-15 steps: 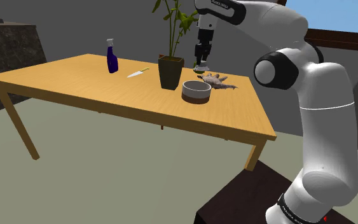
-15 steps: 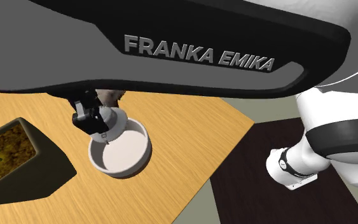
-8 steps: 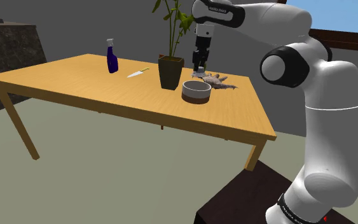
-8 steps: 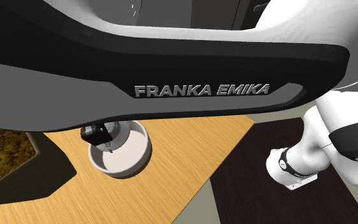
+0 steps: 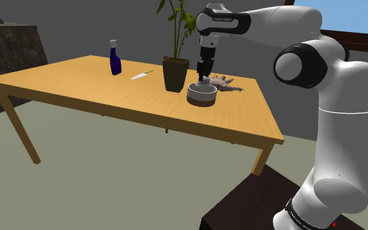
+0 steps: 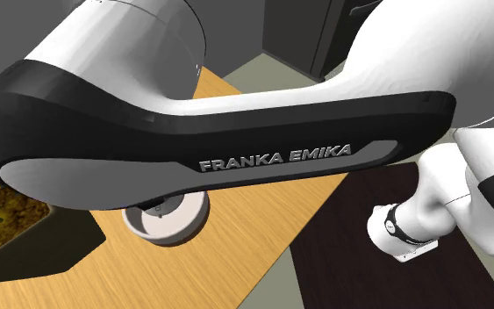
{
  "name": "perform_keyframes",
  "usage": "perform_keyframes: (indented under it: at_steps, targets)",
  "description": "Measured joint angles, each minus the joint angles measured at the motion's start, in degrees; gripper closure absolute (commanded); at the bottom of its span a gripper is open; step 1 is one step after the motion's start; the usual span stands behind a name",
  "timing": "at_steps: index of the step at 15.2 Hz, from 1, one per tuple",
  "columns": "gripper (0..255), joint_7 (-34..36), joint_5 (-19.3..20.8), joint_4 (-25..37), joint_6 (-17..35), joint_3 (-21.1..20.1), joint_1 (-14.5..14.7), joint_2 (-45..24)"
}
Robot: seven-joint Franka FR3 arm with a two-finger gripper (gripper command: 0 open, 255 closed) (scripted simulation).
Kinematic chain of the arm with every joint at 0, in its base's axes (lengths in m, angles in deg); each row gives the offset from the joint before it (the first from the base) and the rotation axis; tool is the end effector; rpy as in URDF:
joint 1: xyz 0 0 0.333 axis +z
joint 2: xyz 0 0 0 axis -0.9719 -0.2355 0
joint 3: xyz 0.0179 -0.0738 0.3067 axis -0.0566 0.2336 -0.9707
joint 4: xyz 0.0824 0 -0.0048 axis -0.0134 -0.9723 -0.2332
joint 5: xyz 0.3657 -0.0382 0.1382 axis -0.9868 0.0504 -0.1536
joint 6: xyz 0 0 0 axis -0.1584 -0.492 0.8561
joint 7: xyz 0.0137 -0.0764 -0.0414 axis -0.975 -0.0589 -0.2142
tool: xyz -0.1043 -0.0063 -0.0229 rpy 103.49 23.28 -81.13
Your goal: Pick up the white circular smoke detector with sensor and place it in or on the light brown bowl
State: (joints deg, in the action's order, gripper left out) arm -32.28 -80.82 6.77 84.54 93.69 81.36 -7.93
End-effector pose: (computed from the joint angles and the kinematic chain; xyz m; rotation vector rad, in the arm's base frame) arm 0.6587 -0.0944 0.5615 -3.1027 -0.4263 -0.0093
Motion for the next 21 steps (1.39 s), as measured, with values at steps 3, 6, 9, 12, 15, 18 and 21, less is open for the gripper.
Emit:
perform_keyframes:
  at_steps: [3,6,9,12,15,18,21]
  targets:
    - [255,0.0,0.1,-2.1,1.8,0.0,0.2,0.4]
    - [255,0.0,0.1,-2.3,2.0,0.0,0.3,0.4]
    - [0,0.0,0.1,-2.4,2.0,0.0,0.3,0.4]
    - [0,0.0,0.1,-2.3,2.0,0.0,0.3,0.4]
    - [0,0.0,0.1,-2.3,2.0,0.0,0.3,0.4]
    - [0,0.0,-0.4,3.9,-2.5,0.0,-0.5,-1.3]
    - [0,0.1,-0.7,8.9,-6.5,0.0,-1.1,-2.3]
